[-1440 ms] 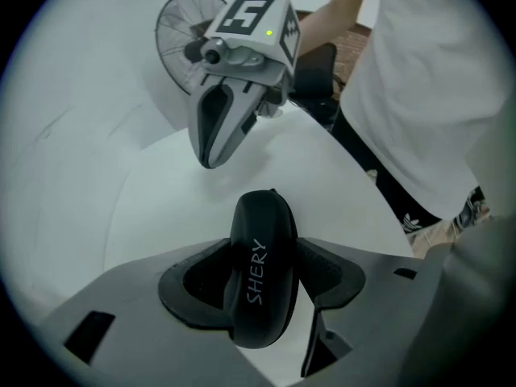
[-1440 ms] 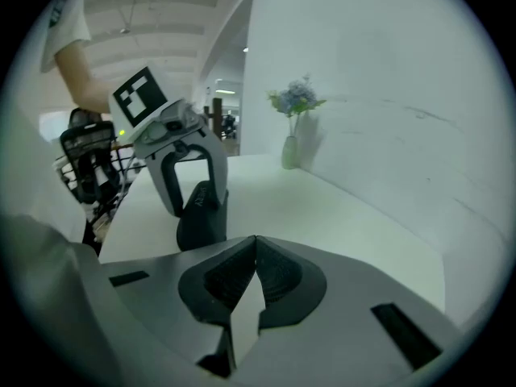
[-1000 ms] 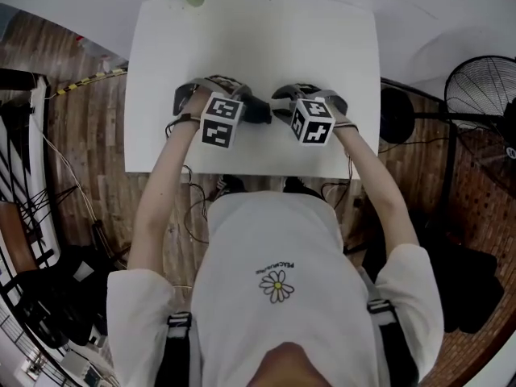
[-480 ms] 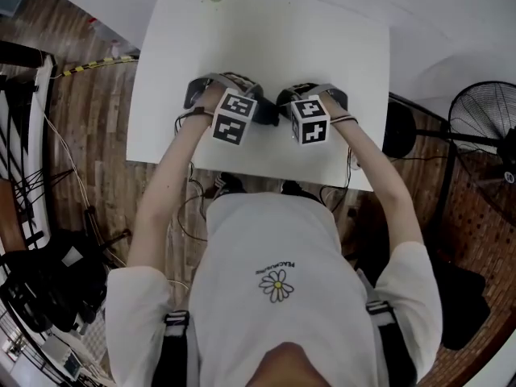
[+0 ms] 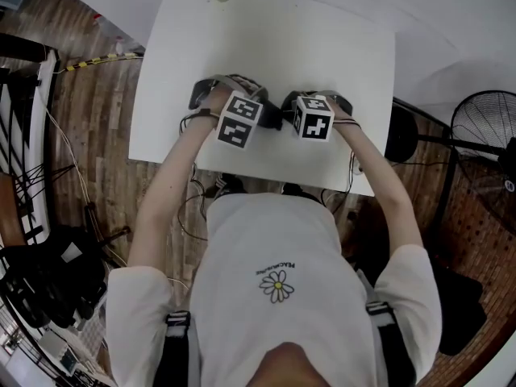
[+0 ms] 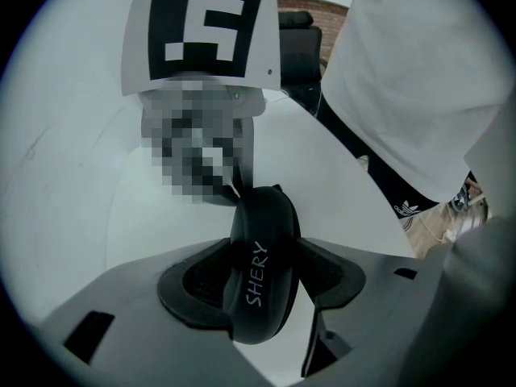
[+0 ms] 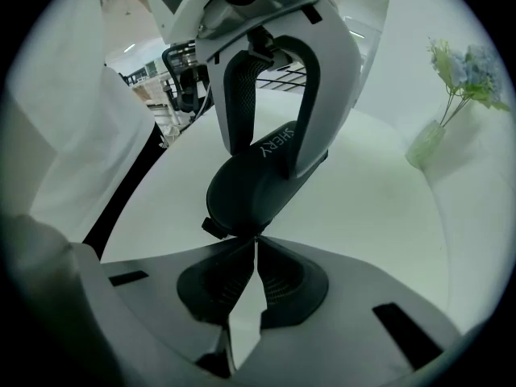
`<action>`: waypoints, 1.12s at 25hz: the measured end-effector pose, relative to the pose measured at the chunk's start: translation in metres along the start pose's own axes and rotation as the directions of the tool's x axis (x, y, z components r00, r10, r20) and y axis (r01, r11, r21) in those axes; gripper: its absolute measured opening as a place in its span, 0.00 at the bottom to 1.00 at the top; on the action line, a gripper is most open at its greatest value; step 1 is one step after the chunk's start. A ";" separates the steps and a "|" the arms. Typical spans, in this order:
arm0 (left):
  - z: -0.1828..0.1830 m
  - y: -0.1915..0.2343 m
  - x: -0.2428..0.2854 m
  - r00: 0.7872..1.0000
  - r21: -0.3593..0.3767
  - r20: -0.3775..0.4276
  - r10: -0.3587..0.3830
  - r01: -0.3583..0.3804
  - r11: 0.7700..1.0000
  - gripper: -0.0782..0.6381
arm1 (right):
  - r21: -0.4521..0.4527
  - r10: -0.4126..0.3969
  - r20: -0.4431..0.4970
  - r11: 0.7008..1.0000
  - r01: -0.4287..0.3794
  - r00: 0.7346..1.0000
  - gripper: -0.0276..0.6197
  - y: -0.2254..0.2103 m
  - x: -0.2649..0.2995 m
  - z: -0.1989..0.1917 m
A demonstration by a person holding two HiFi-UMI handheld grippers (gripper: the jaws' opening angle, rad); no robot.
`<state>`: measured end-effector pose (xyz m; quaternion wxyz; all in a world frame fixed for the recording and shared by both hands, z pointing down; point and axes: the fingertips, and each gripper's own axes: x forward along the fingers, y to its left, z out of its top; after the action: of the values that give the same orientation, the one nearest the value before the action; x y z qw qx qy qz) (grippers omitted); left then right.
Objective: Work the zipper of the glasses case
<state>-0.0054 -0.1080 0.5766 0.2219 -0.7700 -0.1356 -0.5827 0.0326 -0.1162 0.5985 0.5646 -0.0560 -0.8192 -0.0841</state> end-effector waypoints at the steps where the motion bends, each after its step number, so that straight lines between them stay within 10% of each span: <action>1: 0.000 0.000 0.000 1.000 -0.002 0.002 0.002 -0.002 1.000 0.46 | 0.008 0.007 0.002 1.000 -0.007 1.000 0.07 0.000 -0.002 -0.001; 28: -0.006 0.000 0.004 1.000 -0.089 -0.020 0.011 -0.012 0.996 0.50 | 0.175 -0.020 0.069 0.984 0.007 0.997 0.05 0.044 -0.011 0.016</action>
<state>-0.0095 -0.1112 0.5814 0.1919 -0.7742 -0.1028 -0.5943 0.0303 -0.0700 0.5863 0.5373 -0.0036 -0.8433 -0.0137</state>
